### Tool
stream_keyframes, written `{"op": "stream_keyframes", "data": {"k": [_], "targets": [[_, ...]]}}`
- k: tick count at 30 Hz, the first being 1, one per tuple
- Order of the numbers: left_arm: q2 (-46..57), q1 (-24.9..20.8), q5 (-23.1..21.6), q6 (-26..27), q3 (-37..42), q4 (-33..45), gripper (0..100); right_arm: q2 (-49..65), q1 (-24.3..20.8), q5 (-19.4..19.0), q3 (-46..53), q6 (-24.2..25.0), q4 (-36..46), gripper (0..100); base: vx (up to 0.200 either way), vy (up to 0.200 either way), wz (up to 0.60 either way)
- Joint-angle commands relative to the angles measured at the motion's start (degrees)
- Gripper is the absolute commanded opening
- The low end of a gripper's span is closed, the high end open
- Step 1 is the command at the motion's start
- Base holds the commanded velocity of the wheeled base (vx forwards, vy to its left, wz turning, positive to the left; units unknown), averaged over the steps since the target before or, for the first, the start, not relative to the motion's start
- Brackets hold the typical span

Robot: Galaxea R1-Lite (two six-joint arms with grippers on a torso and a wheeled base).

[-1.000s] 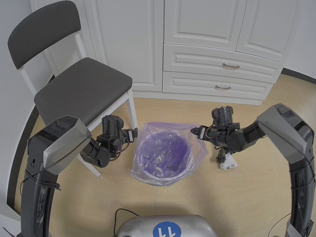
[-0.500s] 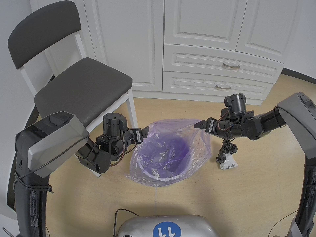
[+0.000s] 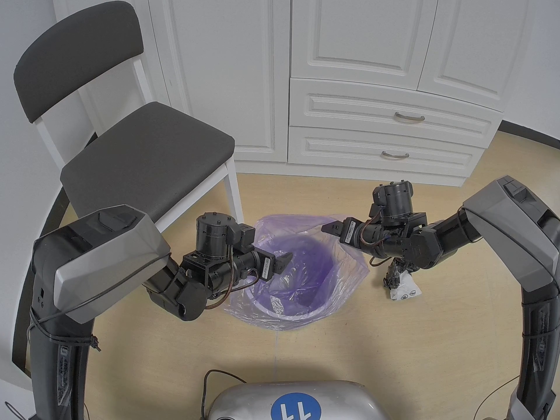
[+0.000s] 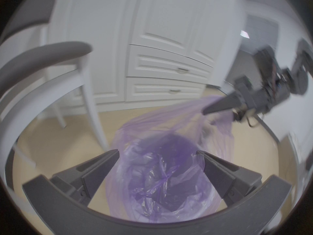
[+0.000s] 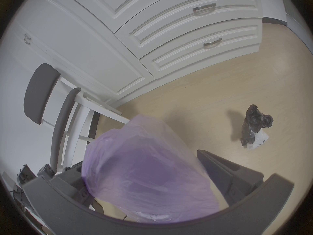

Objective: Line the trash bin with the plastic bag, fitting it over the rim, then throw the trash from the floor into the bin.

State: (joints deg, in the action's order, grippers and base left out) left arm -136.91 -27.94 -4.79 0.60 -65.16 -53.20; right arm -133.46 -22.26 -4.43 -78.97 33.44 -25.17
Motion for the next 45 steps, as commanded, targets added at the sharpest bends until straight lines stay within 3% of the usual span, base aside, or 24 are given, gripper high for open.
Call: {"op": "stream_keyframes", "data": {"k": [1,4,10,25,26,32,37,38,41,45], "targets": [[-2.2,3.6,-10.7,11.8,-3.4,1.2,100,-0.9,-1.9,0.8,0.7,0.8,-1.2,100,0.000,0.000,0.00],[-4.8,4.4,-10.9,16.8,-10.1,5.5,100,-0.7,-2.6,0.9,1.5,0.7,-1.1,100,0.000,0.000,0.00],[-9.5,4.1,-10.9,21.4,-18.1,7.9,100,0.9,-4.0,0.9,3.4,0.2,-0.9,100,0.000,0.000,0.00],[-20.6,3.9,-10.9,23.7,-37.1,12.7,100,3.0,-6.7,0.9,7.1,-1.2,-1.0,100,0.000,0.000,0.00],[-21.1,3.9,-10.9,23.7,-38.0,12.8,0,3.1,-6.6,0.9,7.2,-1.5,-1.0,100,0.000,0.000,0.00],[-22.4,4.0,-10.8,23.0,-41.6,13.6,0,3.1,-6.4,0.9,7.5,-2.2,-0.9,100,0.000,0.000,0.00],[-25.2,4.2,-7.3,22.3,-47.2,13.6,0,5.4,-5.2,0.8,10.9,-7.5,-1.0,100,0.000,0.000,0.00],[-27.0,4.1,-5.7,20.4,-49.4,13.6,0,7.0,-4.0,0.3,14.1,-12.3,-1.2,100,0.000,0.000,0.00],[-27.2,4.3,-5.0,18.2,-49.4,14.1,0,9.1,-1.6,-0.5,17.5,-19.3,-1.4,100,0.000,0.000,0.00],[-27.2,5.1,-5.0,18.0,-49.4,14.4,0,10.6,1.2,-3.5,19.7,-24.1,-1.5,100,0.000,0.000,0.00]]}}
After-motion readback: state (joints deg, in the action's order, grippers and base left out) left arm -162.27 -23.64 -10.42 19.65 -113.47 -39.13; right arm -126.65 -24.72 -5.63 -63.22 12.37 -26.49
